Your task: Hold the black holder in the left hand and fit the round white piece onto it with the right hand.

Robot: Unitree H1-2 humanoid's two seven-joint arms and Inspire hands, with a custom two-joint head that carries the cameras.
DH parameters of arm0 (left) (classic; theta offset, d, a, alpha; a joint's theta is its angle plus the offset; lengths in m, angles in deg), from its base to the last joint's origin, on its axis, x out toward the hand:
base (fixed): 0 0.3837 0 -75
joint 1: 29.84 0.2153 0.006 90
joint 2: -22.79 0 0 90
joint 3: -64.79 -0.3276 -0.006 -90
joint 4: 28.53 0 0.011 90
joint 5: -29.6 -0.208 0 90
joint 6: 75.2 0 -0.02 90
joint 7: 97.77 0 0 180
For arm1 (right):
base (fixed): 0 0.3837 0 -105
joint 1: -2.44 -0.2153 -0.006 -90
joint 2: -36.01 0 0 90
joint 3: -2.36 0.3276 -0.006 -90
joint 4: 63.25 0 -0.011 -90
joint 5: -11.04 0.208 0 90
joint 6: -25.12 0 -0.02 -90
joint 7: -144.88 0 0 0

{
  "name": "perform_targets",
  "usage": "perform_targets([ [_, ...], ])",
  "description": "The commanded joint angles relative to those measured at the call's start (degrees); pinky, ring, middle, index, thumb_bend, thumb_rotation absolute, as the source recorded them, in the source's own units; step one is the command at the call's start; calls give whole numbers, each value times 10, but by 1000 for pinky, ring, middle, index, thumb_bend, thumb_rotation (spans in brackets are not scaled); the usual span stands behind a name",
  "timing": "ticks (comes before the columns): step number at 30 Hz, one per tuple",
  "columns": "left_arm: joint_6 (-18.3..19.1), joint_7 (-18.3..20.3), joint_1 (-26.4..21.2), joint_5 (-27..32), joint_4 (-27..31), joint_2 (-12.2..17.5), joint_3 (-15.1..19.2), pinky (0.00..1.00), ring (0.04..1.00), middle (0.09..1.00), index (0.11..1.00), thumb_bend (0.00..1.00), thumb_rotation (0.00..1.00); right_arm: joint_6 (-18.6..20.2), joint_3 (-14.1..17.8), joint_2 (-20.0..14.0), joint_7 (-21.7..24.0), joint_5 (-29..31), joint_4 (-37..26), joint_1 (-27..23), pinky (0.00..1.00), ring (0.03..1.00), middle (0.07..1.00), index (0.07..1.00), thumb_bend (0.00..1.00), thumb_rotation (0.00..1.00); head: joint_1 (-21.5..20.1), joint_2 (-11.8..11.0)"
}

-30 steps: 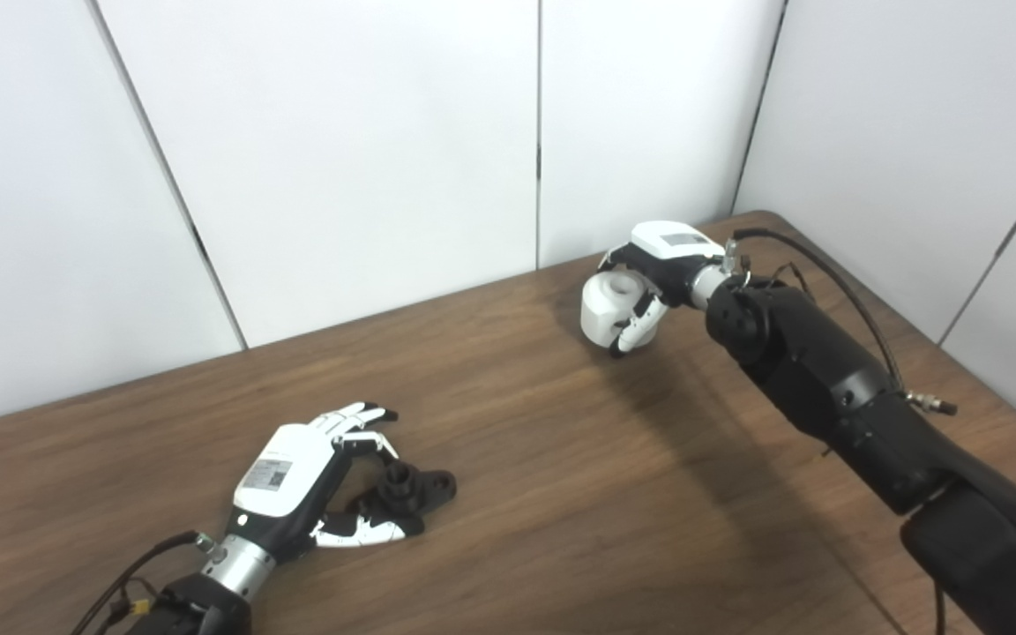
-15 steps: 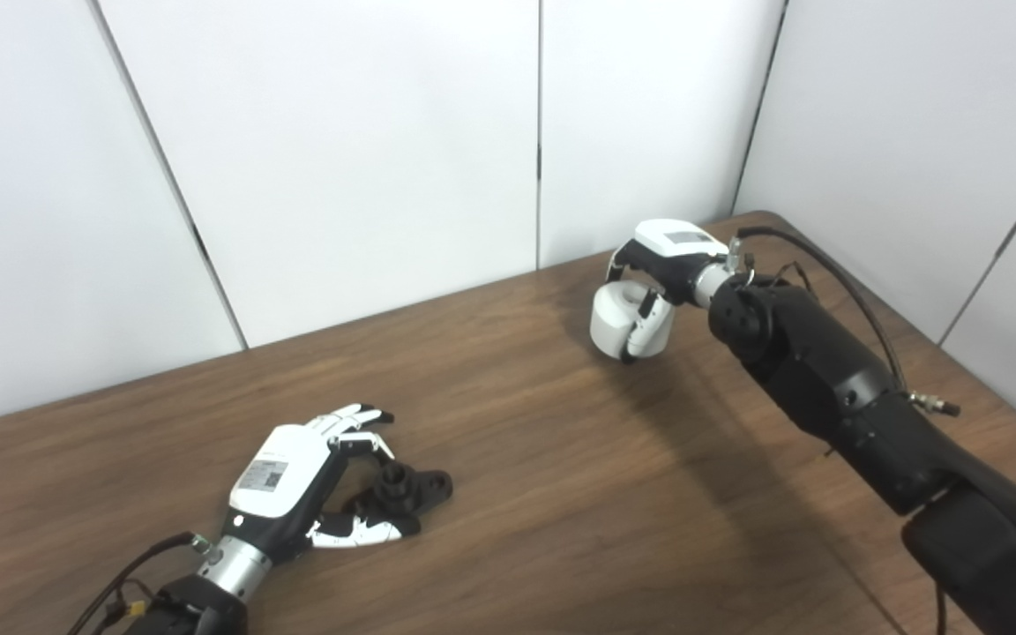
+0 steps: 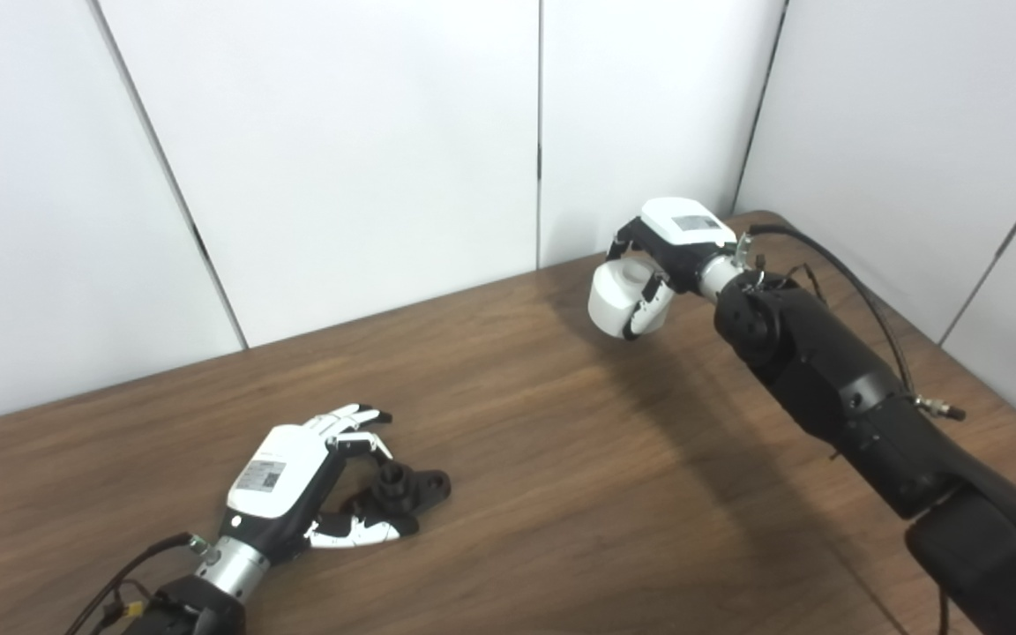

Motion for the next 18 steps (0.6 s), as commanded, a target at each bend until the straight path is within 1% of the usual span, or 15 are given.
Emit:
perform_targets([
  [1,38,42,41,-30,-35,47,-4,828,881,839,484,521,82,-15,12,-16,-18,-2,-23,-20,687,751,740,483,525,137,0,0],
  [4,36,38,40,-32,-37,46,-4,816,876,835,483,521,82,-14,11,-16,-6,0,-51,-16,664,741,741,483,525,135,3,3],
  [9,46,49,40,-33,-30,44,-4,826,883,841,484,521,81,-18,8,-15,21,5,-99,-15,636,743,740,483,524,140,13,7],
  [13,47,45,39,-37,-33,39,-5,822,878,837,483,521,81,-23,6,-8,44,15,-139,-14,683,772,746,483,524,141,25,11],
  [18,46,39,37,-38,-36,34,-5,810,871,832,483,521,81,-30,-1,-3,70,16,-182,-11,680,772,747,483,525,143,41,16],
])
